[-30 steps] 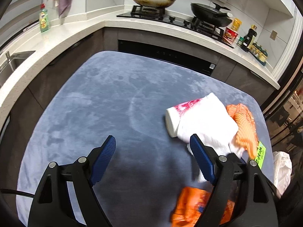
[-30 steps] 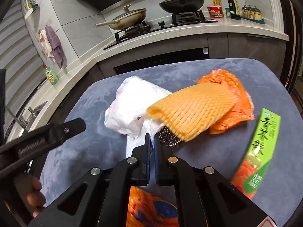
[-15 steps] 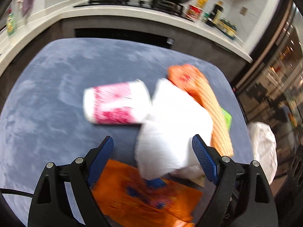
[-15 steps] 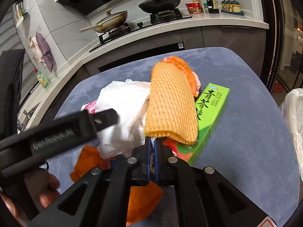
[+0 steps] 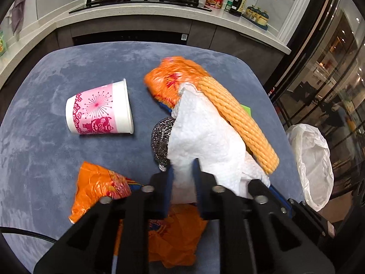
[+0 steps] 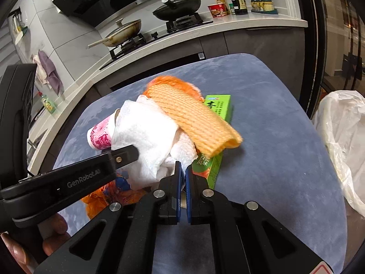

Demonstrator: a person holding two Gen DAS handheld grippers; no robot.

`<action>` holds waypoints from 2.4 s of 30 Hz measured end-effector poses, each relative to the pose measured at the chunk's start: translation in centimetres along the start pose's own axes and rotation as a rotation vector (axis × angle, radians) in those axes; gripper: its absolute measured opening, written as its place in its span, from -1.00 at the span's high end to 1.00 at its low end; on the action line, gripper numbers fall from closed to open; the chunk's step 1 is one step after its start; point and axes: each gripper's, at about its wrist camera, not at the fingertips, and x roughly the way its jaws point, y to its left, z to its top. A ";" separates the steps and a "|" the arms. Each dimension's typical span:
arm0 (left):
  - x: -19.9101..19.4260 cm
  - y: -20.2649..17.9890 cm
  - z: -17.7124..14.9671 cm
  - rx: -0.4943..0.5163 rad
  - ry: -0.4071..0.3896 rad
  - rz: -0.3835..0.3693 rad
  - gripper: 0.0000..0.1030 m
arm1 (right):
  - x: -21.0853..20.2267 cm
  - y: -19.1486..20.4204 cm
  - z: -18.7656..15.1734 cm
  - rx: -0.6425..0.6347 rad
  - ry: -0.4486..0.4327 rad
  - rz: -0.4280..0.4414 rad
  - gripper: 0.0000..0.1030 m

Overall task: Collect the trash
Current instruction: 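Grasp the white tissue with the right tool while the left tool grasps the white plastic bag, then carry the white tissue to the bin with the right tool while the left tool carries the white bag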

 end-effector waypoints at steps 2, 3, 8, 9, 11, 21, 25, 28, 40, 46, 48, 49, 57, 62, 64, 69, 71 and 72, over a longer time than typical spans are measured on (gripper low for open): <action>-0.3 -0.1 -0.2 0.001 -0.002 -0.002 0.88 | -0.6 -0.6 -0.1 0.008 -0.008 -0.001 0.92; -0.5 -0.3 -0.3 0.005 -0.005 0.000 0.89 | -0.9 -0.9 -0.1 0.013 -0.013 -0.003 0.92; -2.0 -1.4 -0.8 0.023 -0.027 0.009 0.91 | -2.8 -2.6 -0.2 0.041 -0.045 -0.012 0.93; -2.2 -1.6 -0.9 0.025 -0.031 0.011 0.91 | -3.3 -3.1 -0.3 0.049 -0.053 -0.015 0.93; -2.8 -2.0 -1.1 0.025 -0.038 0.017 0.91 | -4.1 -3.9 -0.3 0.061 -0.067 -0.020 0.93; -6.1 -3.8 -1.9 0.036 -0.087 0.033 0.91 | -9.3 -6.9 0.4 0.096 -0.167 -0.024 0.93; -7.2 -5.2 -2.4 0.056 -0.100 0.024 0.91 | -11.1 -8.0 0.7 0.111 -0.208 -0.022 0.93; -7.8 -6.7 -2.5 0.077 -0.109 0.016 0.91 | -12.5 -8.9 1.1 0.123 -0.243 -0.023 0.93; -9.8 -14.0 -2.2 0.182 -0.160 -0.054 0.91 | -17.5 -13.5 3.1 0.160 -0.371 -0.063 0.93; -8.1 -18.9 -1.7 0.249 -0.149 -0.096 0.91 | -18.4 -17.3 3.6 0.214 -0.395 -0.113 0.93; -7.4 -20.0 -1.5 0.259 -0.132 -0.115 0.91 | -18.2 -18.7 3.6 0.238 -0.390 -0.121 0.93; -6.9 -20.8 -1.4 0.266 -0.125 -0.122 0.91 | -18.1 -19.3 3.6 0.250 -0.386 -0.126 0.93; -3.1 -26.0 -1.5 0.331 -0.085 -0.145 0.91 | -17.1 -24.2 3.0 0.318 -0.353 -0.177 0.93; -0.8 -28.2 -1.7 0.359 -0.048 -0.160 0.90 | -16.4 -26.1 2.8 0.350 -0.334 -0.192 0.93; -0.2 -28.8 -1.9 0.372 -0.039 -0.155 0.90 | -16.3 -26.8 2.5 0.363 -0.327 -0.198 0.93; 1.1 -29.8 -2.2 0.385 -0.015 -0.151 0.89 | -15.8 -27.7 2.1 0.376 -0.313 -0.210 0.92; 1.4 -30.1 -2.3 0.389 -0.009 -0.151 0.89 | -15.7 -28.0 1.9 0.382 -0.310 -0.213 0.92; 1.5 -30.2 -2.3 0.389 -0.006 -0.152 0.89 | -15.7 -28.0 1.9 0.385 -0.310 -0.214 0.92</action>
